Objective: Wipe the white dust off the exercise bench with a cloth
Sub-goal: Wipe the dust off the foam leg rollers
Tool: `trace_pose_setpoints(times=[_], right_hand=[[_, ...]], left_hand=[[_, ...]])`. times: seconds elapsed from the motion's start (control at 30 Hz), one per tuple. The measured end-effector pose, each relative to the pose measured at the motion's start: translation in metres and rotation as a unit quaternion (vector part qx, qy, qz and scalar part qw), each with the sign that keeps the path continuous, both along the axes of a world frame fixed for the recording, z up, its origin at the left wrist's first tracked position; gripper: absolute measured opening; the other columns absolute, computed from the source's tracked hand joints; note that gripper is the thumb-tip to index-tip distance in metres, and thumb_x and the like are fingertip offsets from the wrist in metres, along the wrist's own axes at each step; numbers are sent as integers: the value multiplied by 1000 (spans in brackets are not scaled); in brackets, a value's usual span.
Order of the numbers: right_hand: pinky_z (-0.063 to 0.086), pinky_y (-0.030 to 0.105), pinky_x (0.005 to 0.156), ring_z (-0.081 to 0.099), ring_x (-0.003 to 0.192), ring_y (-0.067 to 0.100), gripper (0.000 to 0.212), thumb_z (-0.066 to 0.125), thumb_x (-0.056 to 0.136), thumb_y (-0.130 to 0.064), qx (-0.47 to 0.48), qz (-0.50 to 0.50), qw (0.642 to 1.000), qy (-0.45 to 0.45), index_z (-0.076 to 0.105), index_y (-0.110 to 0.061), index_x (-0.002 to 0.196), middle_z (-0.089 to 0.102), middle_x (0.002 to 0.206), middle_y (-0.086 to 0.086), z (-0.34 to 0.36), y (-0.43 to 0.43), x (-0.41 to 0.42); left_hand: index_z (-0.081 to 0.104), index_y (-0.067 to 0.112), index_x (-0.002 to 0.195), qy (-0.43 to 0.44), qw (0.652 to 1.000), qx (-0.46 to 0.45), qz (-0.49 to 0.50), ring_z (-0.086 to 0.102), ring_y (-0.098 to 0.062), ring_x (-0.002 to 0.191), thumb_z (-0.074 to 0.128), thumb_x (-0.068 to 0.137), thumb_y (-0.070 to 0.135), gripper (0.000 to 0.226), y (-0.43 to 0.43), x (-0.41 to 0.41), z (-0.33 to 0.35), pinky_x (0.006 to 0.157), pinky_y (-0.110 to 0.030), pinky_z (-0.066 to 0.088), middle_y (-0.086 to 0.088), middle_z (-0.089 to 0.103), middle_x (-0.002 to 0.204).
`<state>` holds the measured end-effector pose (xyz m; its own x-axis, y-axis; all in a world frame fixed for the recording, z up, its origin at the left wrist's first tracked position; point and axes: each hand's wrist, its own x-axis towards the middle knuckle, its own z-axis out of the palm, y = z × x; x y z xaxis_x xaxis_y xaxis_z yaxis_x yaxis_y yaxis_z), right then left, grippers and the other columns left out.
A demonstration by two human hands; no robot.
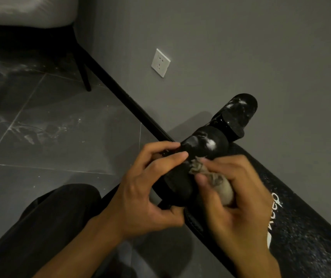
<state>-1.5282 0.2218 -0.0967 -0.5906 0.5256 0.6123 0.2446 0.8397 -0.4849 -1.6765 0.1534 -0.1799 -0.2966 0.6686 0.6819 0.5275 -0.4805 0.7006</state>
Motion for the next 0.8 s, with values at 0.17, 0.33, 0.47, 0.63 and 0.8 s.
trace_pose_setpoints(times=[0.17, 0.33, 0.47, 0.63, 0.8], right_hand=[[50, 23, 75, 59, 89, 3, 8, 62, 97, -27, -71, -152, 985, 47, 65, -21, 101, 62, 99, -2, -1, 39, -6], [46, 17, 77, 61, 91, 9, 15, 62, 93, -14, -14, -16, 999, 26, 70, -5, 102, 61, 97, 6, -6, 1, 0], [47, 18, 78, 60, 90, 5, 9, 64, 96, -21, -39, -107, 993, 43, 69, -15, 102, 63, 98, 1, 1, 28, -8], [45, 17, 78, 63, 91, 10, 9, 64, 96, -11, -27, -44, 998, 22, 70, -6, 99, 64, 98, 3, 2, 5, -7], [42, 9, 77, 59, 90, -1, 7, 63, 97, -24, -54, -141, 988, 39, 67, -20, 99, 63, 96, -3, 3, 30, -10]], left_hand=[[51, 20, 135, 1, 1000, -7, -21, 55, -24, 126, 78, 66, 16, 74, 2, -1, 2, 101, -33, 51, -16, 46, 142], [50, 21, 135, 3, 1000, -12, -26, 56, -24, 124, 78, 66, 19, 74, 2, -3, 2, 99, -30, 49, -16, 45, 143], [49, 21, 135, -1, 1000, -17, -14, 55, -26, 123, 78, 66, 19, 75, 1, 1, 1, 96, -31, 50, -15, 44, 143], [50, 21, 135, -14, 1000, -13, -16, 57, -27, 123, 77, 68, 19, 72, 0, 2, 3, 96, -34, 52, -15, 44, 143], [51, 21, 134, -20, 1000, -12, -14, 57, -26, 122, 74, 69, 18, 70, -1, 4, 5, 94, -31, 51, -15, 44, 143]])
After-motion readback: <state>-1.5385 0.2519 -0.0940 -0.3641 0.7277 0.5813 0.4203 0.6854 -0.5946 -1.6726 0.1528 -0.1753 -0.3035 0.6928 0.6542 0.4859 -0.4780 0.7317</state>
